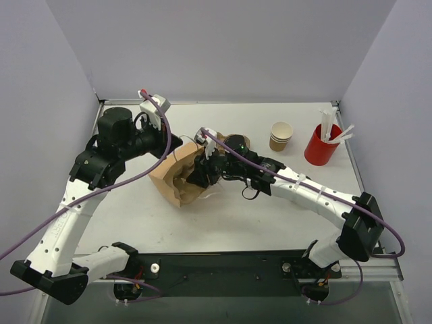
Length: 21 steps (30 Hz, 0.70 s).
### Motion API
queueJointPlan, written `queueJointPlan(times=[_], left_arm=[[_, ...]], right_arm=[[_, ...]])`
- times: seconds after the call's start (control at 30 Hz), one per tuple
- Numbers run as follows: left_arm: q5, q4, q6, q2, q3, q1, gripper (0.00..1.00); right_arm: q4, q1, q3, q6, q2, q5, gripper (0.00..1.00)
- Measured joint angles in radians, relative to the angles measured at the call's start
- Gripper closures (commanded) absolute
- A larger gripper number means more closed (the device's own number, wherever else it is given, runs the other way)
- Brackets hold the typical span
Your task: Pack the takeout coffee
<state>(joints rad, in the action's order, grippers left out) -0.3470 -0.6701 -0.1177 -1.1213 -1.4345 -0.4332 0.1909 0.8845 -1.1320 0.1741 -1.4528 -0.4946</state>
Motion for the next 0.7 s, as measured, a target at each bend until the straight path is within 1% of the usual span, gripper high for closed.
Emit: queueJointPlan(times=[0.13, 0.27, 0.53, 0.7], left_arm=[[-0.019, -0.012, 0.0, 0.005, 0.0, 0.005, 1.0], [-0.031, -0.016, -0.002, 0.008, -0.001, 0.011, 1.0], [-0.056, -0.019, -0.003, 0.008, -0.006, 0.029, 1.0], [-0.085, -0.013, -0.045, 0.006, -0.006, 0.034, 1.0]], right_arm=[[-0.105, 0.0, -0.058, -0.061, -0.026, 0.071, 0.69], [-0.179, 0.0, -0.082, -0.107, -0.027, 0.141, 0.69], [-0.214, 0.0, -0.082, -0.128, -0.026, 0.185, 0.69], [-0.265, 0.001, -0.095, -0.154, -0.027, 0.229, 0.69]])
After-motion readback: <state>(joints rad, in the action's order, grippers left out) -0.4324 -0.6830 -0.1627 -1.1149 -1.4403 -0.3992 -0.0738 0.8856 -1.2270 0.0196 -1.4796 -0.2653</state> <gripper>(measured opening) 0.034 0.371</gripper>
